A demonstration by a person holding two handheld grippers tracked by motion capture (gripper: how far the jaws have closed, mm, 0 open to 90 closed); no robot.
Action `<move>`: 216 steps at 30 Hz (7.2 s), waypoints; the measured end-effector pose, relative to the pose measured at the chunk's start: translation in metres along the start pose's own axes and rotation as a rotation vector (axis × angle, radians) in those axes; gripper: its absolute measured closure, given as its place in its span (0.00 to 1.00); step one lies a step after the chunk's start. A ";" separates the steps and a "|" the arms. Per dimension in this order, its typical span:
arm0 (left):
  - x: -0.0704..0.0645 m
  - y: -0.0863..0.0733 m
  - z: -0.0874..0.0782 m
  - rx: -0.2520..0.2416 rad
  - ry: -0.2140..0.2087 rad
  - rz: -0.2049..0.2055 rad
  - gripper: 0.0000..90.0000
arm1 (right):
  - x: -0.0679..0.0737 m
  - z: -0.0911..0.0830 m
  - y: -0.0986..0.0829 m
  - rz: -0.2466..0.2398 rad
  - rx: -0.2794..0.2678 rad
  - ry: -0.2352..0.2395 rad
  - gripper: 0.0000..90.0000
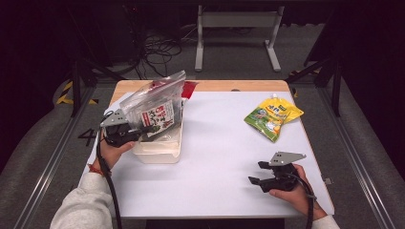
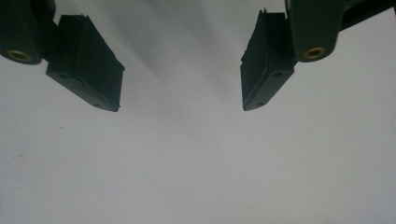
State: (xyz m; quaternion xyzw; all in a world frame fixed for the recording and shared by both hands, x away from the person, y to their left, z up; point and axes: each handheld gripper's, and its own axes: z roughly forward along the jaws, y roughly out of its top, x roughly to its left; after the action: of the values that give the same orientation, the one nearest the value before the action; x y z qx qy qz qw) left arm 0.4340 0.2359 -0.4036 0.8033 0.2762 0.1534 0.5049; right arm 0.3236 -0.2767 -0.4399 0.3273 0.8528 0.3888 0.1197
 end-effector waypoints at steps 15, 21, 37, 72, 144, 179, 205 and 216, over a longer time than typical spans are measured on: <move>0.000 -0.007 0.001 -0.011 0.013 -0.030 0.80 | 0.000 0.002 0.003 -0.011 0.004 0.001 0.33; -0.001 -0.008 0.001 -0.015 0.028 -0.048 0.79 | -0.002 0.000 0.004 -0.005 -0.010 -0.009 0.33; -0.005 -0.009 0.001 -0.020 0.058 -0.052 0.77 | -0.003 0.002 0.007 -0.012 -0.008 -0.006 0.34; -0.050 -0.010 -0.058 -0.115 0.251 -0.033 0.63 | -0.029 -0.017 0.009 0.117 -0.153 -0.144 0.47; -0.146 -0.044 0.001 0.210 -0.149 0.182 0.25 | -0.133 0.011 0.009 0.505 -0.211 -0.217 0.99; -0.185 -0.029 0.035 0.224 -0.272 0.227 0.23 | -0.036 -0.007 0.007 0.226 -0.044 0.001 0.80; -0.185 -0.025 0.066 0.260 -0.290 0.188 0.22 | -0.033 0.019 0.011 0.244 -0.098 -0.043 0.97; -0.185 -0.024 0.070 0.273 -0.287 0.205 0.21 | -0.029 0.022 0.022 0.206 -0.083 -0.090 0.51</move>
State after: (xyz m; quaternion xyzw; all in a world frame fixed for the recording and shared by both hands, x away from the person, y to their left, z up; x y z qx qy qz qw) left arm 0.3157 0.0823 -0.4499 0.9017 0.1367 0.0493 0.4073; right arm 0.3655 -0.2718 -0.4393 0.4252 0.7916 0.4188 0.1308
